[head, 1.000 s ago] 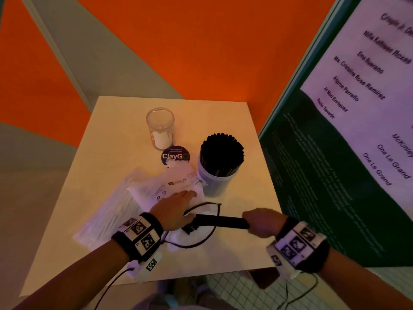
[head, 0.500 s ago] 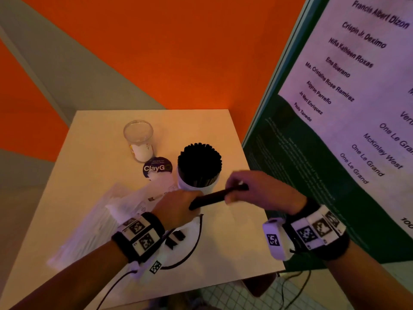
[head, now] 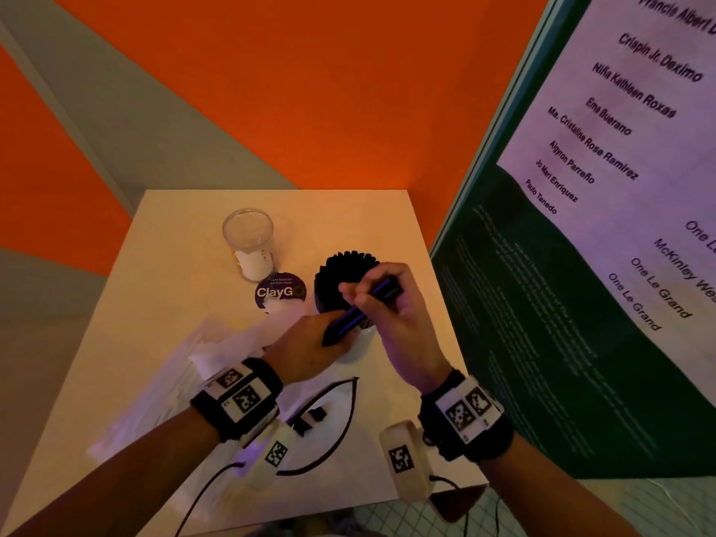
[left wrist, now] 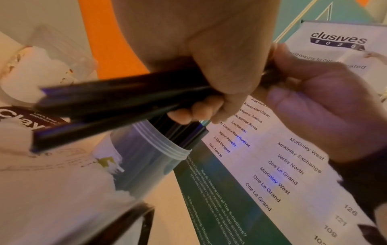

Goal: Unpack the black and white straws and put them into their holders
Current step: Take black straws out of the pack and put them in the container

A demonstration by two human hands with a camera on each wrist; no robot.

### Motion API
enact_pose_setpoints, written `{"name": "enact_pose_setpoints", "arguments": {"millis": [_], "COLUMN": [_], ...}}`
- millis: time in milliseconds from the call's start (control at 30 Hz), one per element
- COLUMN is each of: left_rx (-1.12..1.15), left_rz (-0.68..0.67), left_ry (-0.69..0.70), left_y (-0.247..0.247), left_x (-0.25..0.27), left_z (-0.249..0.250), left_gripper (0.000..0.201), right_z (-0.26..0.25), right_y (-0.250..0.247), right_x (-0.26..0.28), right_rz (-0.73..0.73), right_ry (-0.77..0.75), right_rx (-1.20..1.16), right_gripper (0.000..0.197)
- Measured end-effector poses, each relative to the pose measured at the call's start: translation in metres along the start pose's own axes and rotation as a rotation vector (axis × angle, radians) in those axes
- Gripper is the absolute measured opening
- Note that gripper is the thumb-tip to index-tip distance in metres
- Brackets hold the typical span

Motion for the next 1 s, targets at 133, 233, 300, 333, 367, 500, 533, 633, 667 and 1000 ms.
{"name": "enact_pose_setpoints", "arguments": {"millis": [133,233,300,333,367,500,533,633,667,1000], "left_rx": [-0.004,-0.059,-0.095,-0.116,-0.129,-0.134,-0.14,-0.146,-0.135,0.111], "left_rz": [0.146,0.307,0.326,0.323,0.318,0.268,0.26,0.238,0.222,0.016], "left_ry": [0.052,0.032,0.001,0.0,0.002,-0.035,-0.044,-0.051,-0.059,-0.158], "left_y": [-0.015,-0.04,-0.049,-0.051,-0.052,-0.047,-0.045,-0.038,-0.035,-0.014], "left_x": [-0.005,-0.005,-0.006,-0.006,-0.007,-0.011,-0.013,-0.019,-0.021,-0.055], "left_z": [0.0,-0.012,-0.022,-0.026,-0.03,-0.047,-0.051,-0.056,-0.058,-0.073], "left_gripper": [0.048,0.077,0.09,0.095,0.098,0.113,0.115,0.122,0.126,0.156], "right_z": [-0.018,-0.036,-0.047,-0.052,-0.055,-0.038,-0.028,0.011,0.025,0.083], "right_y": [-0.02,-0.038,-0.044,-0.046,-0.045,-0.025,-0.018,-0.008,-0.008,-0.044], "right_x": [-0.023,-0.042,-0.053,-0.056,-0.059,-0.058,-0.054,-0.044,-0.041,-0.03], "right_rz": [0.098,0.162,0.186,0.189,0.18,0.03,-0.013,-0.099,-0.127,-0.442], "right_ry": [-0.008,-0.041,-0.081,-0.112,-0.146,-0.226,-0.244,-0.278,-0.284,-0.124], "right_rx": [0.183,0.232,0.27,0.3,0.342,0.596,0.668,0.998,1.178,1.541], "right_gripper": [0.024,0.027,0.026,0.026,0.027,0.037,0.041,0.039,0.041,0.093]}}
Point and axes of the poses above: each hand's wrist, its own x-axis away from the middle knuckle, its own y-axis out of the palm, z = x × y, the point moved 7 cm from there along -x, towards the middle knuckle
